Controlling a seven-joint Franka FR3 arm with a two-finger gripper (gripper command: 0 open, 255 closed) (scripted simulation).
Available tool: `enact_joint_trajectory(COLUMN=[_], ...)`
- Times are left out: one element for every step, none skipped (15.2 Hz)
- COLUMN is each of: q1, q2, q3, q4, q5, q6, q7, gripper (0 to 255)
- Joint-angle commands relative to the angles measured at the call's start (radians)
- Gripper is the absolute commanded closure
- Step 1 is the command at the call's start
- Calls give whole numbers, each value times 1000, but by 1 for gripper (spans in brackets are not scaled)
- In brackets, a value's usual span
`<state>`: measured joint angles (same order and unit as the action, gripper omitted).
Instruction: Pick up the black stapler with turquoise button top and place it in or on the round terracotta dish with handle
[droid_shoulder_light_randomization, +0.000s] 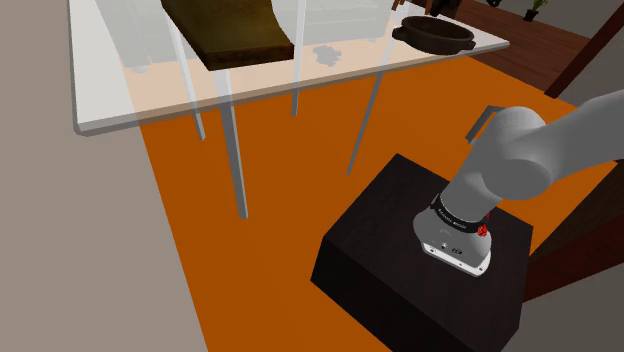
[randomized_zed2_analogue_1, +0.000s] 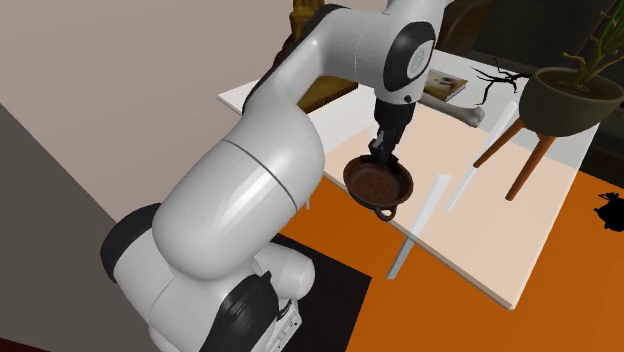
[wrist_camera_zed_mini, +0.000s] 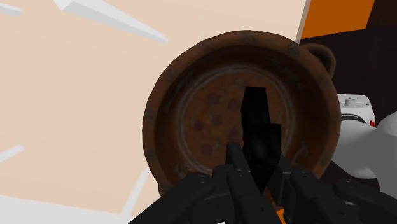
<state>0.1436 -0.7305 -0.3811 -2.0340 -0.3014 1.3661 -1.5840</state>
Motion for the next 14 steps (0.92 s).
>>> enact_joint_trajectory(q1=[-4,-5,-7,-8,-10,-10,-10,-10,-10,-10,-10,-10,-18,-27], q2=[-18,-25,-31,-37,-43,-43,-43,-43,-43,-43,-42,-42,-106,-170], q3=[-1,-3,-5,-7,-9,-9,-9,-9,-9,-9,-9,-9,-16,-24], q4=[-42,-60,-78,-95,-113,-113,-113,-113,-113,-113,-112,-112,-137,-160], q5=[-5,-7,-9,-12,-14,-14,-14,-14,-14,-14,-14,-14,-18,-21], q6=[24,36,47,59,71,71,71,71,71,71,70,70,82,93], q7=[6,7,9,11,13,13,13,13,13,13,13,13,-7,-30], gripper=[255,255,255,255,255,255,255,255,255,255,255,0,0,0])
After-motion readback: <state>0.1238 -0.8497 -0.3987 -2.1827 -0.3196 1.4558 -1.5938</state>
